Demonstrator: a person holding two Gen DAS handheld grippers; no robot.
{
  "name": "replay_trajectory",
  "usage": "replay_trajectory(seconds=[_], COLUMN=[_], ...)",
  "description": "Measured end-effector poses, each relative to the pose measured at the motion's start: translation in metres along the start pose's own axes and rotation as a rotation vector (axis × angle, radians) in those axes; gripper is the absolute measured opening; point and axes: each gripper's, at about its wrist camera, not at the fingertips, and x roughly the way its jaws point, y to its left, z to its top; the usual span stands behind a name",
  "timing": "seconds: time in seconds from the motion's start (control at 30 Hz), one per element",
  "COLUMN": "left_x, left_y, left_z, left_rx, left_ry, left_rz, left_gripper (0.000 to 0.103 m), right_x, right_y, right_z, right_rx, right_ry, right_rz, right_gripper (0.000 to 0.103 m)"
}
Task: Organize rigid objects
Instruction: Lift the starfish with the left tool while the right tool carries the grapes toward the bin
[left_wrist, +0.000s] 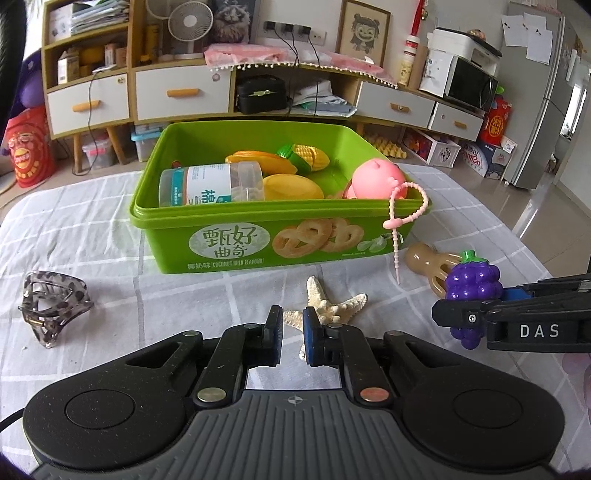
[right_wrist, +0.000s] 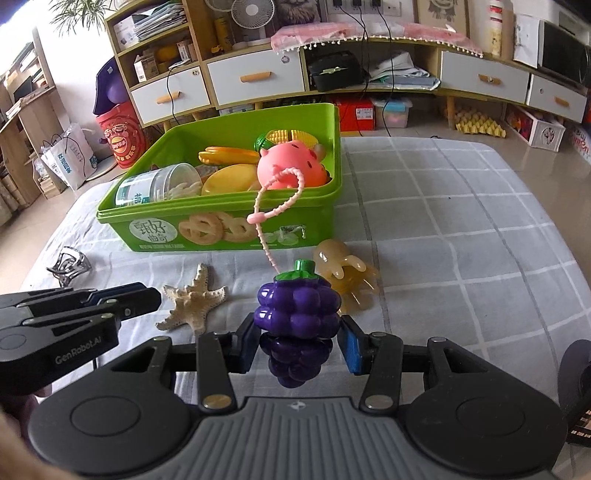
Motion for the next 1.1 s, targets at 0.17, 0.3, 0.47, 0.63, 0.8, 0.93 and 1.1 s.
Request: replay_trajectory(seconds=[0.17,0.3,0.47,0.63,0.8,0.93,1.1], left_x=[0.000,0.011,0.025,0.024,0.021,0.019,0.011], left_y=[-0.007,-0.019,-0.024,-0.023,-0.027,-0.028,-0.027], left_z=[0.001,-0.005,-0.015,-0.015,-0.016,-0.015,-0.009], left_rx=[0.029,0.106,0.161,0.163,0.174,0.173,0.158], left_ry=[-0.021,-0.002,0.049,0.043,0.037,0.026,0.004], left_rz=[-0.073,-0.060,-0.035,-0.059,-0.049,-0.044,-0.048], left_gripper=[0.067,0.074,0.077,0.056,0.050,0.050,0.043], right_x=[0.002,0.005,0.005,0.007,0.006,0.006,0.004], right_y=[-0.002,-0.003,-0.005,-0.003,-0.001,-0.001,0.000], right_z=[-0.002,-0.004,-0.005,-0.005,-0.005,-0.004,0.000], right_rx=[-0.002,-0.003,-0.003,-0.014,-0.020,-0.020,-0.015], right_ry=[0.012,0.025,0.028,0.034,0.031,0.028,0.021], right_rz=[-0.015,-0.023,-0.026,-0.024,-0.027,-0.027,-0.023], right_gripper=[0.030,0.030,0.030,0.030,0.030,0.030,0.030])
